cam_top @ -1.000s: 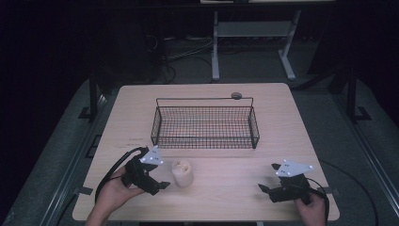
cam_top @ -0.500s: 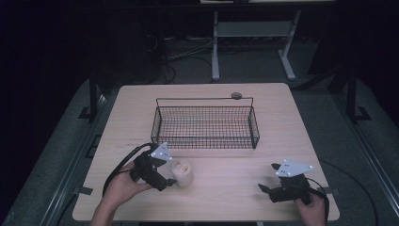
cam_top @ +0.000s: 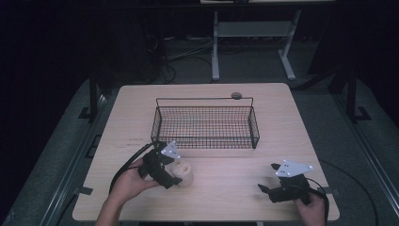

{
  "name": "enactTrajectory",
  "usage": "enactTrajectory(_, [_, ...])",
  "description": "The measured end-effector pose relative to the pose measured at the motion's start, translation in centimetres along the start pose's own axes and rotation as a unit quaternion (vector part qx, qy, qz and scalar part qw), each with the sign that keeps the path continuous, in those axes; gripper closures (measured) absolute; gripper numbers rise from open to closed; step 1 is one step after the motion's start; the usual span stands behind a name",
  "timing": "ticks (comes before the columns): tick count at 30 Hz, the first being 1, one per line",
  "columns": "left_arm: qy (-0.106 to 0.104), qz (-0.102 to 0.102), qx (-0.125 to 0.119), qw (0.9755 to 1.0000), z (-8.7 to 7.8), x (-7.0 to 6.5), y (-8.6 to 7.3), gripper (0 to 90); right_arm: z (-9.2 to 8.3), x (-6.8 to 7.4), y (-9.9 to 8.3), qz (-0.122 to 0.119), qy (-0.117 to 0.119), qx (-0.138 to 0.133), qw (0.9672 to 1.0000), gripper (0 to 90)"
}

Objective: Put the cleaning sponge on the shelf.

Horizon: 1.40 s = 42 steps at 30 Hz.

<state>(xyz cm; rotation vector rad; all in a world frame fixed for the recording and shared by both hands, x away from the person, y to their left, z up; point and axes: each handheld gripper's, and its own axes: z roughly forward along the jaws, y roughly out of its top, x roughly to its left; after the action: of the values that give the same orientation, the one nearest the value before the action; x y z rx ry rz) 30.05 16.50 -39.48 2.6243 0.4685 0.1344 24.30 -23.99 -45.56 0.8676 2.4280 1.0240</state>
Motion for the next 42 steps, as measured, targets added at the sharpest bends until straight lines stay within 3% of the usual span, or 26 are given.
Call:
enactTrajectory(17, [-0.016, -0.005, 0.016, 0.9997, 1.3, 0.3, 1.0, 18.0, 0.0, 0.1, 0.0, 0.0, 0.001, 0.0, 1.0, 13.5])
enactTrajectory(25, [-0.026, -0.003, 0.025, 0.9994, 1.8, 0.5, 1.3, 24.2, 0.0, 0.1, 0.0, 0.001, 0.001, -0.001, 1.0, 13.5])
enactTrajectory(42, [-0.034, 0.0, 0.03, 0.999, 1.3, 1.1, 2.6, 27.2, 0.0, 0.1, 0.0, 0.0, 0.001, -0.001, 1.0, 13.5])
